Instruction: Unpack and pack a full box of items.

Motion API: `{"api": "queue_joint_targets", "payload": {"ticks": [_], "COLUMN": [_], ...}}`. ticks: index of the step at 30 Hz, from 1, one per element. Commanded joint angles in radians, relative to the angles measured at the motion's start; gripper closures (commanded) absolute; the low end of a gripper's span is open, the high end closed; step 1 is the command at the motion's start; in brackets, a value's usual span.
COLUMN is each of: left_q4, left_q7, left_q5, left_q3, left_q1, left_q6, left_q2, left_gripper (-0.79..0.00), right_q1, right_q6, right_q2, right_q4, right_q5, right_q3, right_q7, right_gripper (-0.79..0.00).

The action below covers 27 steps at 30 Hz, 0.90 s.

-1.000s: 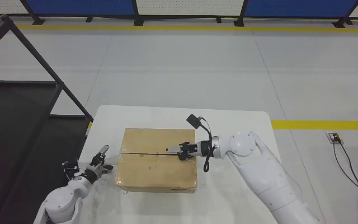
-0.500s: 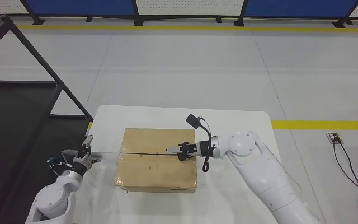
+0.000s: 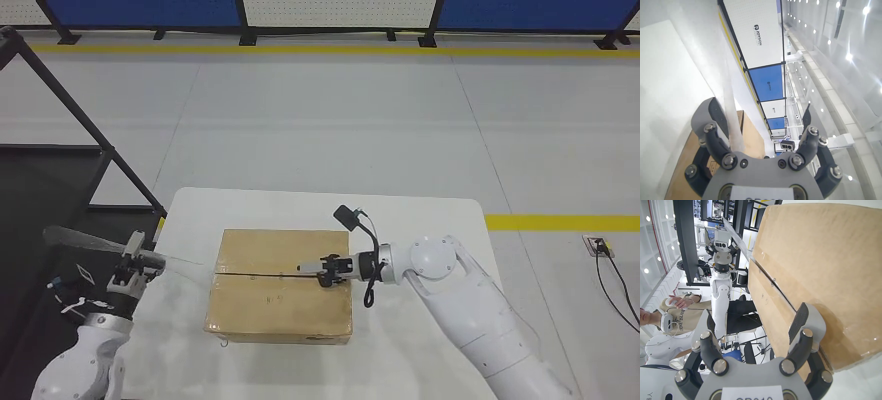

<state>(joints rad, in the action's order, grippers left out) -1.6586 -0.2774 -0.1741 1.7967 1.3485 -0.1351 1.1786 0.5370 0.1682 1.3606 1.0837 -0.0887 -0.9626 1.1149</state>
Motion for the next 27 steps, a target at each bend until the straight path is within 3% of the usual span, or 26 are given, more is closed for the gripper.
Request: {"api": "queue_joint_targets", "payload": {"ticks": [1, 13, 27], "left_q4": [-0.047, -0.221, -0.287], "left_q7": [0.026, 0.109, 0.057], "left_q5": [0.038, 0.273, 0.418], "left_q3": [0.001, -0.021, -0.104], "left_q1": [0.021, 0.078, 0.061], "left_q6": [-0.005, -0.015, -0.042], "left_q2": [0.000, -0.001, -0.002], "left_gripper": [-0.785, -0.785, -0.785], "right_q1": [0.003, 0.015, 0.030], "right_q6": [0.000, 0.006, 0.014], "right_q2": [-0.001, -0.007, -0.017], "right_q4": [0.003, 0.014, 0.026], "right_q5": [0.002, -0.003, -0.009], "right_q3": [0.000, -0.011, -0.034], "right_q7": [-0.007, -0.025, -0.052], "right_gripper": [-0.785, -0.785, -0.785]}}
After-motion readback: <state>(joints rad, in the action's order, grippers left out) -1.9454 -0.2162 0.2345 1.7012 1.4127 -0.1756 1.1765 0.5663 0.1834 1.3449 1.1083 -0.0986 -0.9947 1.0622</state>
